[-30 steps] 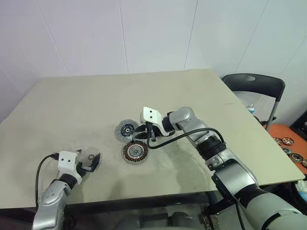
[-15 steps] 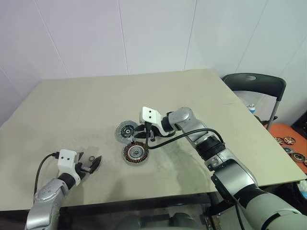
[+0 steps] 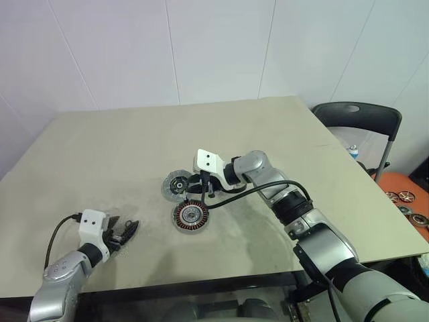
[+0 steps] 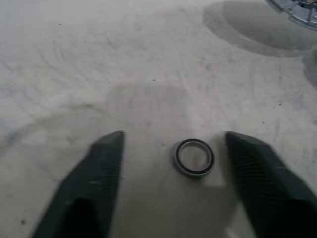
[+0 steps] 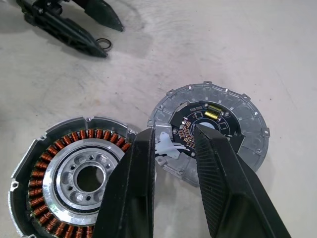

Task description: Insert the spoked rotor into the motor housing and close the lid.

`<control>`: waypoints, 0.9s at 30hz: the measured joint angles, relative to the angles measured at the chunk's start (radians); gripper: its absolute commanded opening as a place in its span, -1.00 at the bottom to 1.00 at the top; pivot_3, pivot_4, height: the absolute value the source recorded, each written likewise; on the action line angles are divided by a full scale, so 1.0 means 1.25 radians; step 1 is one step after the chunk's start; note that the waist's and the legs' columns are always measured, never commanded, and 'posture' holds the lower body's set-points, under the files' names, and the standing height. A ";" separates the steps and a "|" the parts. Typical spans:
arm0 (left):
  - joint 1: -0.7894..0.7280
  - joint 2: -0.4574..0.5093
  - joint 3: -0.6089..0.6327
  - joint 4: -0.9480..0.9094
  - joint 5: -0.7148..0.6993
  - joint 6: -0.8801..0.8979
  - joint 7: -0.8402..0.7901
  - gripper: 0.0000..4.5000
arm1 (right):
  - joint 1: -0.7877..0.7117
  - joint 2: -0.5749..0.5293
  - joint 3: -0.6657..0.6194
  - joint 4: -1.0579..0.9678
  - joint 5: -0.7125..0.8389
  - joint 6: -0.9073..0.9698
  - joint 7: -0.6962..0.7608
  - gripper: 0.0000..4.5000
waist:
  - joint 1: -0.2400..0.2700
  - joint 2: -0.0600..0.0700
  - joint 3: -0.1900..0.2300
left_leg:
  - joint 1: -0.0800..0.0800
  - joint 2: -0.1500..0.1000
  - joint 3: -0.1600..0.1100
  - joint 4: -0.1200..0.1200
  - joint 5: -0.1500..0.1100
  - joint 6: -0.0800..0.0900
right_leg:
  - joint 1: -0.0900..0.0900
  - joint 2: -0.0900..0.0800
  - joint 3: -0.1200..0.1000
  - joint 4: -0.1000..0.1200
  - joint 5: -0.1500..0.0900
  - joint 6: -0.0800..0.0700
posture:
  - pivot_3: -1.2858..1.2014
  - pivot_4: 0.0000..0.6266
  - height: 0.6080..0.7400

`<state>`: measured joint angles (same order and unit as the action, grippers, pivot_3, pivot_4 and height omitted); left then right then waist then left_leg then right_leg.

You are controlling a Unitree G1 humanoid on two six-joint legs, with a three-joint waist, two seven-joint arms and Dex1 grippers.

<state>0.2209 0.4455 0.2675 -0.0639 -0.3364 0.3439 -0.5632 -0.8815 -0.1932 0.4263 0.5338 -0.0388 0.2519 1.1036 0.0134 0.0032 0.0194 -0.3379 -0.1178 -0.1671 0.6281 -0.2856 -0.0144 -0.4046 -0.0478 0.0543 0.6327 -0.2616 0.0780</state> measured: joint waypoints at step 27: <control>0.006 0.011 0.000 -0.014 -0.024 0.049 -0.010 -0.59 | 0.000 0.001 0.000 0.002 -0.006 -0.006 -0.020 -0.43 | 0.001 0.003 -0.001 | 0.000 -0.001 0.000 0.000 -0.001 0.001 | 0.001 -0.001 0.000 0.000 0.000 0.000 | 0.03 -1.00 1.00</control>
<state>0.2283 0.4591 0.2680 -0.0812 -0.3670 0.4048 -0.5761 -0.8815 -0.1917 0.4256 0.5359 -0.0465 0.2445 1.0780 0.0149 0.0065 0.0176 -0.3378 -0.1197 -0.1667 0.6286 -0.2865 -0.0129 -0.4039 -0.0494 0.0543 0.6322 -0.2616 0.0781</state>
